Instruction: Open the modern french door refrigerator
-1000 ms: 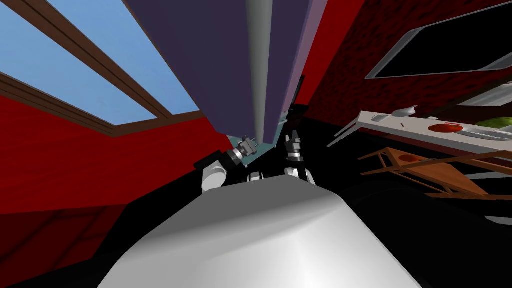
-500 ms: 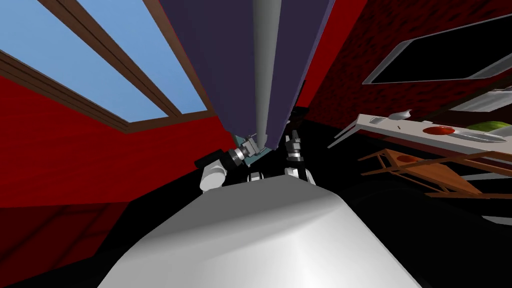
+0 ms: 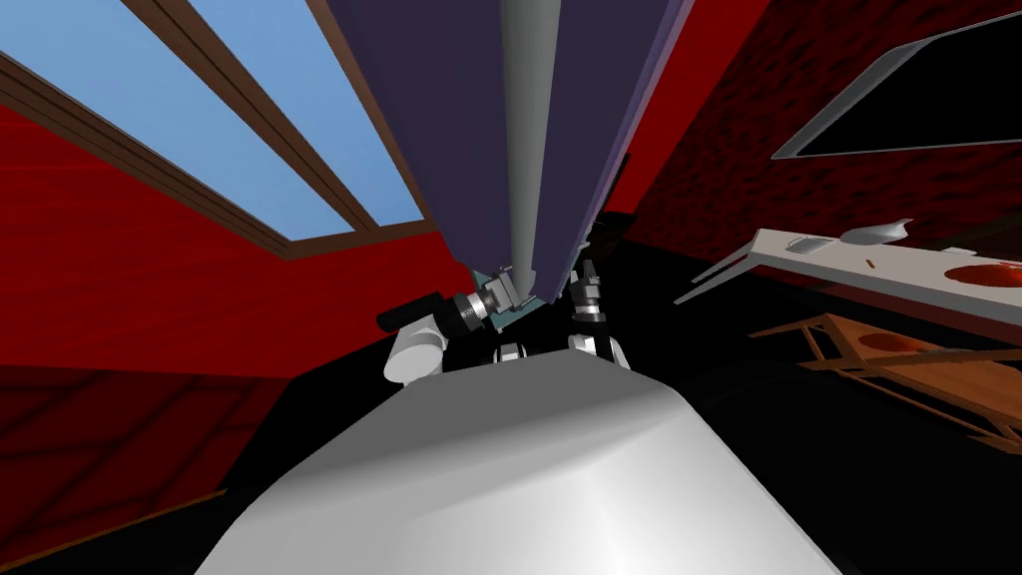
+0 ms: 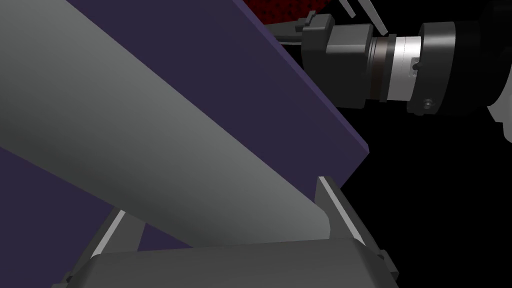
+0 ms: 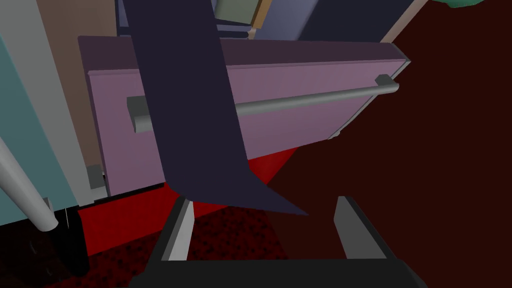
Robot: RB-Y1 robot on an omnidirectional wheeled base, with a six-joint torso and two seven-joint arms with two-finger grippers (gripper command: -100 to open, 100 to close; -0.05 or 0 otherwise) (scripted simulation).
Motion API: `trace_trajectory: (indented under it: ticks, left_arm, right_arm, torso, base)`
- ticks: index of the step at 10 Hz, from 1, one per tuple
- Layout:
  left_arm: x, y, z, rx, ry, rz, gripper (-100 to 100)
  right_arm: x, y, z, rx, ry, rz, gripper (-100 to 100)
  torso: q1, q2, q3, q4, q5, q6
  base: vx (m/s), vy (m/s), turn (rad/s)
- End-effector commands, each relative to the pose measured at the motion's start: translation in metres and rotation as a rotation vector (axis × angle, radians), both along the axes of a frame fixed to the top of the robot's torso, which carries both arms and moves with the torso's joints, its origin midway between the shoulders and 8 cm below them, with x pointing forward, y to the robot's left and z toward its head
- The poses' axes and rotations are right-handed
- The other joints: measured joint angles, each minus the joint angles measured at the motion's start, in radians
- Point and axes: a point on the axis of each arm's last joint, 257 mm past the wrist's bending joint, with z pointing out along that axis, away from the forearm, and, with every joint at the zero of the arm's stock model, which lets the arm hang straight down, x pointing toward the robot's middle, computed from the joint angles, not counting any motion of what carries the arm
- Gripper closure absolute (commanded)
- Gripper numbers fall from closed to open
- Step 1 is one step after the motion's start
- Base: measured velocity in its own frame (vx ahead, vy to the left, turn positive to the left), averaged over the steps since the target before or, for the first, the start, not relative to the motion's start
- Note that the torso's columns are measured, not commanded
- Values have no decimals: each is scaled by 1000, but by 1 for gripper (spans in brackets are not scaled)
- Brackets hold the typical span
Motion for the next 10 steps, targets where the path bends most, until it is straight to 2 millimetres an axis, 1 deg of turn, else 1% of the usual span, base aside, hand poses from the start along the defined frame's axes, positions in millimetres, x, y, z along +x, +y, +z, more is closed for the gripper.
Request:
trace_trajectory:
  ticks: [1,2,3,4,5,10]
  left_arm:
    - [-15,-3,24,-19,-16,-45,-100]
    - [-20,-5,28,-17,-17,-61,-100]
    - [-20,-5,28,-17,-17,-61,-100]
    - [-15,-4,3,38,28,-52,-100]
    - [-16,-3,0,43,32,-52,0]
    - [-15,-3,-2,47,38,-52,0]
  right_arm:
    - [0,0,0,0,0,0,0]
    - [0,0,0,0,0,0,0]
    - [0,0,0,0,0,0,0]
    - [0,0,0,0,0,0,0]
    - [0,0,0,0,0,0,0]
    - [0,0,0,0,0,0,0]
  torso:
    - [1,0,-4,3,1,0]
    - [0,2,-4,5,1,0]
    - [0,3,-6,8,1,0]
    - [0,3,-5,6,1,1]
    - [-1,1,0,0,0,0]
    - [-3,-1,5,-5,-1,-3]
  base:
    - [19,-30,161]
    - [21,-29,145]
    - [23,-19,44]
    - [6,-7,11]
    - [-5,-2,4]
    - [0,0,0]
